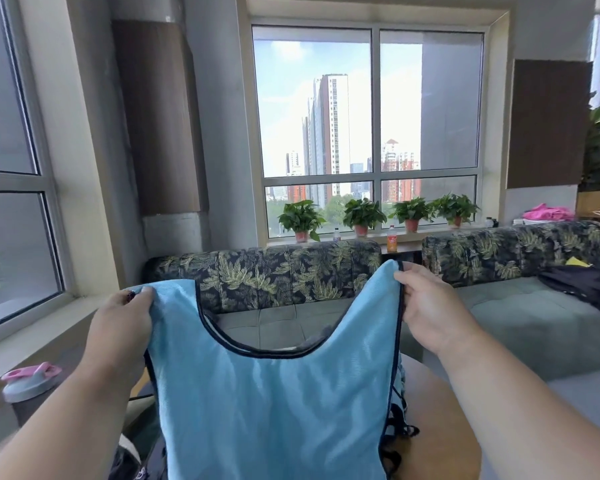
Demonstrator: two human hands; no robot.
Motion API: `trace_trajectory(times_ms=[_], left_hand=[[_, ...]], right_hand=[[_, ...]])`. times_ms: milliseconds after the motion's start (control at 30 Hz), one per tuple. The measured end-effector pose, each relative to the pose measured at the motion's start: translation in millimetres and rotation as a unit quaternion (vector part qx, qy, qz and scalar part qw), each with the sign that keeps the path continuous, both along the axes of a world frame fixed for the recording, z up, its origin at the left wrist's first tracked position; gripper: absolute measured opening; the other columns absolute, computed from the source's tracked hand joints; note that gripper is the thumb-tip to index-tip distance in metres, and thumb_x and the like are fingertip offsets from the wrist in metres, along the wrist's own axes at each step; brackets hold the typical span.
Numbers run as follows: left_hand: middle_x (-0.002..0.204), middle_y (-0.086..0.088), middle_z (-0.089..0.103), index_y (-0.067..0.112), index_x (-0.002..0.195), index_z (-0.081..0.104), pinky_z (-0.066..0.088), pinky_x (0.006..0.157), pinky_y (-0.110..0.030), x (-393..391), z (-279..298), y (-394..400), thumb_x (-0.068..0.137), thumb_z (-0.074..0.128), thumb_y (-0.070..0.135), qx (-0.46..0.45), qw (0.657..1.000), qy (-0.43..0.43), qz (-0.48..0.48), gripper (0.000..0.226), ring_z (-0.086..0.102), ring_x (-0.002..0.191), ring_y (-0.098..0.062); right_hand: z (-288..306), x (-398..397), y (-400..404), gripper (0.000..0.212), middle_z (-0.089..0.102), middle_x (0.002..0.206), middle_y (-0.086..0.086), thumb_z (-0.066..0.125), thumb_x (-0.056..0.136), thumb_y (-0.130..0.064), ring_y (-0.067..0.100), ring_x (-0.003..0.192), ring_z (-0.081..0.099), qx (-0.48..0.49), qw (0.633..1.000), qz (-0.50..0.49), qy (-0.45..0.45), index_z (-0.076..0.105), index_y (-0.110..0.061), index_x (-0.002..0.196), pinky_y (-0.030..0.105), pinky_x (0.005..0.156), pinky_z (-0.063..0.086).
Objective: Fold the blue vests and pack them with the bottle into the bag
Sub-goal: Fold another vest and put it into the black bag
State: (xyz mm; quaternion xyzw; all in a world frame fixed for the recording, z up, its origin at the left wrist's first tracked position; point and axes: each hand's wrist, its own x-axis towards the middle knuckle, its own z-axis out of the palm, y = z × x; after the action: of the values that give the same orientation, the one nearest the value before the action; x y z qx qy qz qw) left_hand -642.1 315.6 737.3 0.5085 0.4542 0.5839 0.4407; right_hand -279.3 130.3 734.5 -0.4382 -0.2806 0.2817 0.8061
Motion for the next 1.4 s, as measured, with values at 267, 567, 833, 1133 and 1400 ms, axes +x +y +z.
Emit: trace_trajectory(times_ms=[267, 567, 833, 1133, 1400], left_hand=[[0.076, -0.01, 0.058, 0.013, 0.115, 0.062, 0.035, 0.058, -0.034, 37.0, -12.0, -23.0, 0.103, 0.057, 0.019, 0.049, 0.995, 0.082, 0.005, 0.015, 0.047, 0.062, -0.02], [0.086, -0.006, 0.069, 0.008, 0.109, 0.062, 0.041, 0.061, -0.033, 99.7, -53.3, -66.3, 0.104, 0.061, 0.024, 0.04, 0.993, 0.108, -0.037, 0.018, 0.061, 0.073, -0.018], [0.098, -0.024, 0.076, 0.013, 0.106, 0.072, 0.058, 0.087, -0.064, 113.1, -74.9, -93.0, 0.09, 0.074, 0.036, -0.063, 0.973, -0.021, -0.223, 0.027, 0.067, 0.077, -0.029], [0.095, -0.013, 0.08, 0.017, 0.104, 0.077, 0.058, 0.076, -0.05, 100.2, -90.1, -97.4, 0.102, 0.062, 0.011, -0.067, 0.97, 0.0, -0.234, 0.016, 0.069, 0.076, -0.028], [0.067, 0.003, 0.073, 0.011, 0.107, 0.078, 0.041, 0.042, -0.014, 100.9, -87.2, -111.4, 0.106, 0.055, 0.006, -0.045, 0.959, 0.009, -0.281, 0.024, 0.058, 0.046, -0.003]], right_hand=[[-20.6, -29.5, 6.9, 0.012, 0.069, 0.105, 0.015, 0.063, 0.099, -0.006, 0.028, 0.091, 0.063, -0.025, 0.996, 0.04, -0.073, 0.067, -0.016, 0.105, 0.045, 0.082, 0.052], [-69.4, -96.5, 14.7, 0.026, 0.077, 0.113, 0.007, 0.074, 0.078, -0.037, 0.032, 0.112, 0.072, -0.108, 0.98, 0.089, -0.141, 0.076, -0.039, 0.104, 0.057, 0.104, 0.054], [-87.9, -126.7, 18.9, 0.012, 0.078, 0.091, -0.005, 0.076, 0.094, -0.034, 0.013, 0.092, 0.072, -0.154, 0.974, 0.052, -0.155, 0.075, -0.023, 0.097, 0.032, 0.087, 0.056], [-93.2, -140.5, 21.8, 0.01, 0.079, 0.094, 0.002, 0.079, 0.092, -0.026, 0.015, 0.092, 0.067, -0.112, 0.989, 0.065, -0.073, 0.078, -0.016, 0.093, 0.042, 0.1, 0.053], [-98.7, -154.6, 19.9, 0.008, 0.081, 0.097, 0.006, 0.069, 0.099, -0.009, 0.011, 0.091, 0.075, -0.105, 0.987, 0.095, -0.072, 0.077, -0.008, 0.099, 0.022, 0.082, 0.057]])
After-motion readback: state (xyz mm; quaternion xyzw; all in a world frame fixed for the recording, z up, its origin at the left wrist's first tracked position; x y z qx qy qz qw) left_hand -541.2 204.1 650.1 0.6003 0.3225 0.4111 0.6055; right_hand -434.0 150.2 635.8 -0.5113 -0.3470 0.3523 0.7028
